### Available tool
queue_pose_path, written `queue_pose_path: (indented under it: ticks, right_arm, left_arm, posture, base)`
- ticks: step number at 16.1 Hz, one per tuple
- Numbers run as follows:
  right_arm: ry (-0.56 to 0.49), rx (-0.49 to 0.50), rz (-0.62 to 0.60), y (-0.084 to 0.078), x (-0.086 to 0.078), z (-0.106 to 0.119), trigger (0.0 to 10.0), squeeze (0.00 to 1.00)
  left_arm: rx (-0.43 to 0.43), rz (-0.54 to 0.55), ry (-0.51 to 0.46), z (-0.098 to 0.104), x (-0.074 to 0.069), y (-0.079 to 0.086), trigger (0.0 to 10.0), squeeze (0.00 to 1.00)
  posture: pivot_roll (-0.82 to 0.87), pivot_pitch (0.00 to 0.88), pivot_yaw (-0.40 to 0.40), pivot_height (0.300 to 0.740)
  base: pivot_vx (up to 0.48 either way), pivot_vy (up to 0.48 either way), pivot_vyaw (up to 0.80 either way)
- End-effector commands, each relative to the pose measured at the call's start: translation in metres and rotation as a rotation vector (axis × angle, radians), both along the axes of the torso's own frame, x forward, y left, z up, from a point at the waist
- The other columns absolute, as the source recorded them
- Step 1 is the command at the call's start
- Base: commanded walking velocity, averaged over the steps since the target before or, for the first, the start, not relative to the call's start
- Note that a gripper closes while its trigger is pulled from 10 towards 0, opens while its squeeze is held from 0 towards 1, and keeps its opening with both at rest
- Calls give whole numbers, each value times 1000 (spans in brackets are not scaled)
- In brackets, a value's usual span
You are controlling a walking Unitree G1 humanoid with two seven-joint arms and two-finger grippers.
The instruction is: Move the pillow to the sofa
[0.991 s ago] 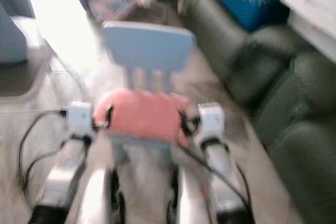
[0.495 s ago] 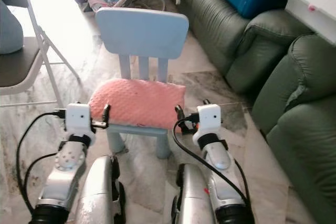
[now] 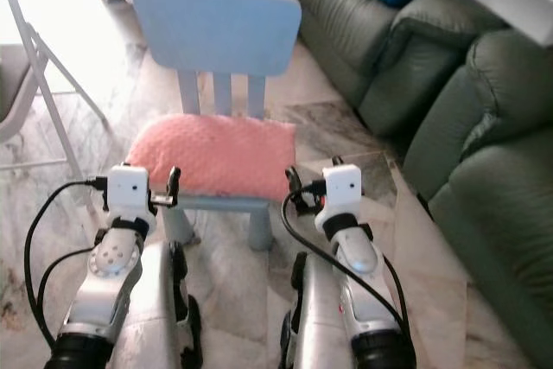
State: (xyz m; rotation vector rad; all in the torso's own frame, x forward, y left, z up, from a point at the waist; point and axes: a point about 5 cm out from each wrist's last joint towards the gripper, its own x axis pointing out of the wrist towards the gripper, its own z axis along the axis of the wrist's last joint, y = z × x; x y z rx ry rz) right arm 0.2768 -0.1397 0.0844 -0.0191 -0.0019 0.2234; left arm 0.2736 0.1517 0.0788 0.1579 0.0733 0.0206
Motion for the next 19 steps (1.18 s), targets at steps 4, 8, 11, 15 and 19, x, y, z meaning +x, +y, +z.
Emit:
queue_pose_path:
  ticks: [4, 8, 11, 15, 19]
  right_arm:
    - [24, -24, 16, 0, -2, -6, 10000, 0]
    - [16, -7, 28, 2, 0, -3, 10000, 0]
    - [20, -7, 28, 2, -1, -4, 10000, 0]
    - [23, -10, 27, 2, -2, -5, 10000, 0]
    - [25, -11, 24, 1, -1, -5, 10000, 0]
  left_arm:
    - [22, 17, 16, -3, -1, 2, 10000, 0]
    - [29, 17, 13, -3, 0, 4, 10000, 0]
    - [17, -1, 20, -4, -3, 2, 10000, 0]
    - [19, -2, 21, -4, -1, 1, 10000, 0]
    - [16, 4, 19, -3, 0, 2, 10000, 0]
  posture:
    - [-7, 147, -42, 528]
    - [-7, 151, -45, 528]
    - [-12, 158, -45, 528]
    - [-13, 159, -43, 528]
    - [-13, 160, -41, 528]
  base:
    - [0, 0, 0]
    - [60, 0, 456]
    - [307, 0, 0]
    - [382, 0, 0]
    - [367, 0, 0]
